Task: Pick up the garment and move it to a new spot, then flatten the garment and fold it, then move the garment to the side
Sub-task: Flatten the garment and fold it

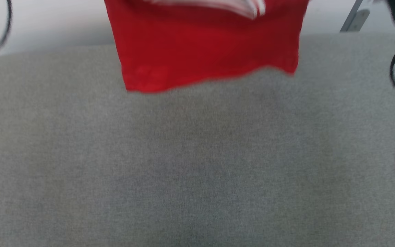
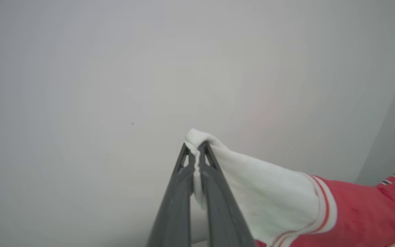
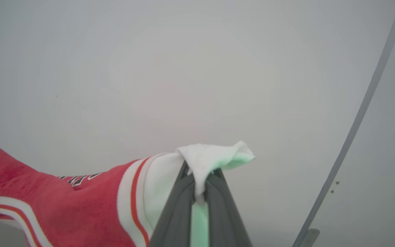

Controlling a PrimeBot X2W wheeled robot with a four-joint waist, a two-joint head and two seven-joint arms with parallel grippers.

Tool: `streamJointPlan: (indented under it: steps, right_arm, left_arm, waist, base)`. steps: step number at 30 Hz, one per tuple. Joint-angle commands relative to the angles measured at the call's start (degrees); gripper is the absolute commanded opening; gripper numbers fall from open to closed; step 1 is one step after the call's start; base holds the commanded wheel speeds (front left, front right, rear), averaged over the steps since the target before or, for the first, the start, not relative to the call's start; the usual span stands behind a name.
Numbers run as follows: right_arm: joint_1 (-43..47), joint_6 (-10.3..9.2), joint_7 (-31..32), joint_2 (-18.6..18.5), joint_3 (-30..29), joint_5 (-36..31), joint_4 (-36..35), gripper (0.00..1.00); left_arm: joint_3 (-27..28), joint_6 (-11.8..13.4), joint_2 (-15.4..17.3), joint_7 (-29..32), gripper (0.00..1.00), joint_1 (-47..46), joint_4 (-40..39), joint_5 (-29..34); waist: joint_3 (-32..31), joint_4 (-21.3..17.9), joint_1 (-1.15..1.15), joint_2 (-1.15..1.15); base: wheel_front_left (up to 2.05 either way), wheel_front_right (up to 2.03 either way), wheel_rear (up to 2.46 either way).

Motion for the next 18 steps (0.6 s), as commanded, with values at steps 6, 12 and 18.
streamJointPlan:
  steps: [6, 12, 18]
  right_arm:
    - [-9.0, 0.01, -14.0, -0.5, 2.7, -5.1, 8.1, 0.0]
    - [-16.7, 0.01, -27.5, -0.3, 4.0, -12.3, 15.4, 0.0]
    - [-19.6, 0.01, -30.0, 1.9, 5.0, -14.0, 23.7, 0.0]
  left_arm:
    - [-0.4, 0.4, -0.7, -10.0, 0.0, -8.9, 4.4, 3.7]
    - [-0.6, 0.7, -2.0, -21.7, 0.0, -14.9, 8.5, 6.5]
    - [-2.3, -1.3, -4.3, -25.2, 0.0, -14.9, 14.1, 7.1]
  waist:
    - [6.6, 0.4, 0.0, 0.0]
    - [12.9, 1.5, 0.0, 0.0]
    - [18.0, 3.2, 0.0, 0.0]
  base:
    - [0.0, 0.0, 0.0]
    - [0.0, 0.0, 0.0]
    - [0.0, 0.0, 0.0]
